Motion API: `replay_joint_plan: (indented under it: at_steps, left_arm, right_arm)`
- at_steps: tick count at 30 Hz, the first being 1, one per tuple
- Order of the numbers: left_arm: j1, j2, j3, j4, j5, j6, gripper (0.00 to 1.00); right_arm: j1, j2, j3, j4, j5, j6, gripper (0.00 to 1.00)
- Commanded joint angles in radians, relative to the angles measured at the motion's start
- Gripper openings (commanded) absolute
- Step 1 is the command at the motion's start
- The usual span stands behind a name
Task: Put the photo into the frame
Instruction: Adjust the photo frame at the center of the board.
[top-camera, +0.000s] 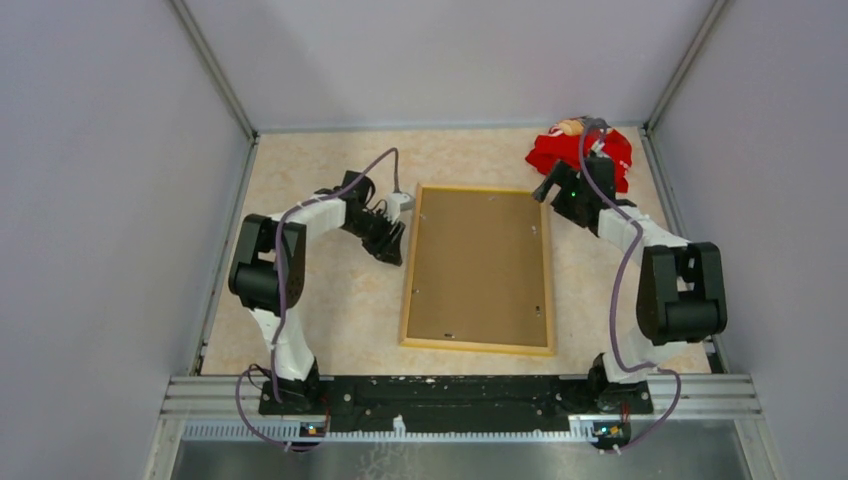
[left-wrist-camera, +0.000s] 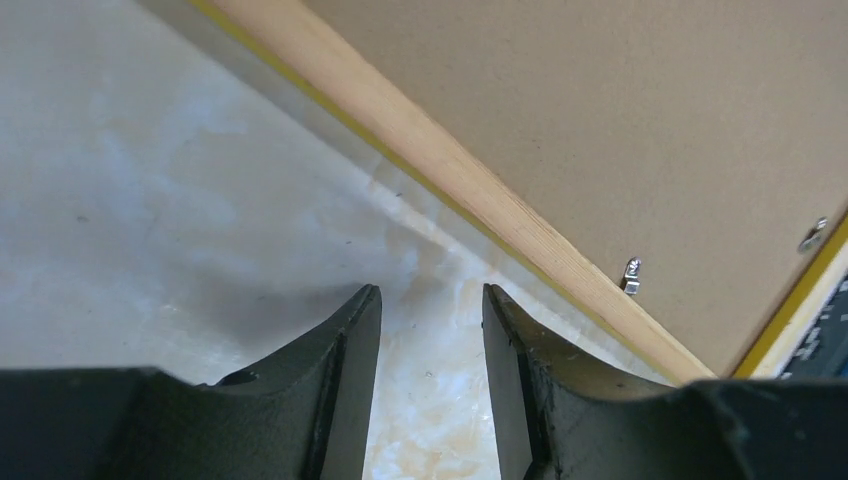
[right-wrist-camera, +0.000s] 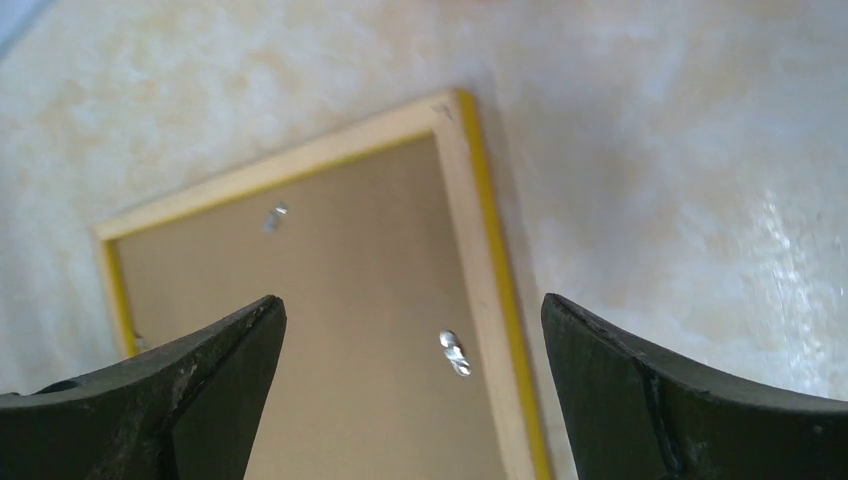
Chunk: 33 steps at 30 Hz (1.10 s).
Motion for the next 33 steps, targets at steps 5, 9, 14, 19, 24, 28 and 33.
replay_joint_plan:
  at_steps: [5,9,14,19,24,28,33]
  left_arm:
    - [-0.112,-0.120,-0.091,0.033,-0.129,0.119,0.49]
    - [-0.130,-0.139,-0.114,0.017,-0.147,0.142,0.49]
    - [-0.144,-0.158,-0.122,0.006,-0.150,0.128,0.49]
    - [-0.160,-0.194,-0.129,-0.012,-0.131,0.123,0.50]
    - [-0.174,-0.200,-0.169,-0.052,-0.111,0.130,0.50]
    - [-0.174,-0.220,-0.130,-0.198,-0.055,0.196,0.55]
    - [-0.150,-0.274,-0.005,-0.421,0.011,0.345,0.60]
  right_arm:
    - [0.005,0.110,-0.037,0.020,-0.050,0.035,0.99]
    - [0.059,0.188,0.005,0.087,-0.110,0.042,0.99]
    - [0.182,0.343,0.206,-0.005,-0.128,0.032,0.99]
    - [0.342,0.549,0.569,-0.139,-0.185,0.036,0.99]
    - [0.448,0.767,0.946,-0.317,-0.191,0.009,0.99]
    - [0.438,0.759,1.076,-0.397,-0.144,-0.023,0.99]
    - [0.386,0.551,0.961,-0.425,-0.079,-0.066,0.99]
